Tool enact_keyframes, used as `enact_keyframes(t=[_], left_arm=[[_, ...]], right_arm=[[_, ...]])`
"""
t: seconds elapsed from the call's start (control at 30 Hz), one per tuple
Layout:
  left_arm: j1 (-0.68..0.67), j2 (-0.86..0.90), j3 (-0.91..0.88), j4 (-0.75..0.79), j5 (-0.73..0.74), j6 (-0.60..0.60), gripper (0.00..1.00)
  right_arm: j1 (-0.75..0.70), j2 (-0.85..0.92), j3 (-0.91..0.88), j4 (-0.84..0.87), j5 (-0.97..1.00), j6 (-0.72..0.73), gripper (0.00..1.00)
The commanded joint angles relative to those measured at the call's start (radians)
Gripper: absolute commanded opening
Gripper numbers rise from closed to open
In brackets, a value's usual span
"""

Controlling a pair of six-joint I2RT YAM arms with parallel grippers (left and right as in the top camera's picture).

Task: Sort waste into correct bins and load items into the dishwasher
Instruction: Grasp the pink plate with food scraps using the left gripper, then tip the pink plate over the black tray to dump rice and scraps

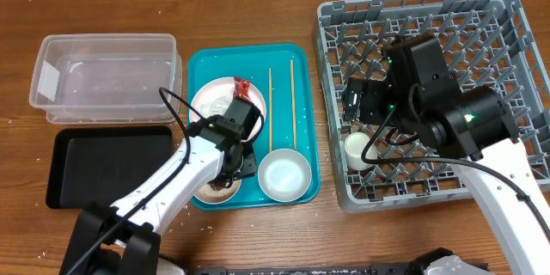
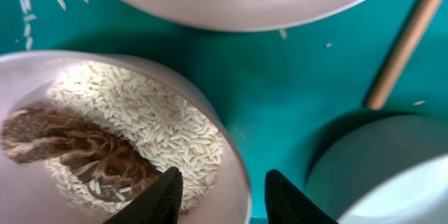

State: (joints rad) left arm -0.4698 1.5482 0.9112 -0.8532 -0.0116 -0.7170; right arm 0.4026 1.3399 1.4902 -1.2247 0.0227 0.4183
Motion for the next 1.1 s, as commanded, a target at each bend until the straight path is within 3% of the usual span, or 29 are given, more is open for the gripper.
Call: enact_keyframes(t=[0.0, 0.07, 0.13, 0.43, 0.6, 0.83, 1.07], left_arm=[[0.005, 0.043, -0.031, 0.021, 0.006, -0.003, 0.35], [0.007, 0.051, -0.026, 0.023, 0.013, 0.011, 0.16], [0.007, 0.046, -0.011, 0.008, 0.011, 0.016, 0.05], [0.014, 0.035, 0.205, -0.219, 0.004, 0.038, 0.04], [0.113, 0.013, 0.305, -0.353, 0.059, 0.109, 0.04], [0.635, -0.036, 0.341, -0.402, 0.610, 0.524, 0.04], [1.026, 0.035, 0.341, -0.418, 0.912, 0.777, 0.04]], right_arm=[[0.003, -0.008, 0.015, 0.002, -0.003, 0.000, 1.00], [0.003, -0.008, 0.014, 0.000, -0.003, 0.000, 1.00], [0.003, -0.008, 0.014, 0.000, -0.003, 0.000, 1.00], [0.003, -0.008, 0.014, 0.000, -0.003, 0.000, 1.00], [0.003, -0.008, 0.014, 0.000, -0.003, 0.000, 1.00], [0.003, -0.008, 0.015, 0.000, -0.002, 0.000, 1.00], [0.003, -0.008, 0.014, 0.000, -0.003, 0.000, 1.00]])
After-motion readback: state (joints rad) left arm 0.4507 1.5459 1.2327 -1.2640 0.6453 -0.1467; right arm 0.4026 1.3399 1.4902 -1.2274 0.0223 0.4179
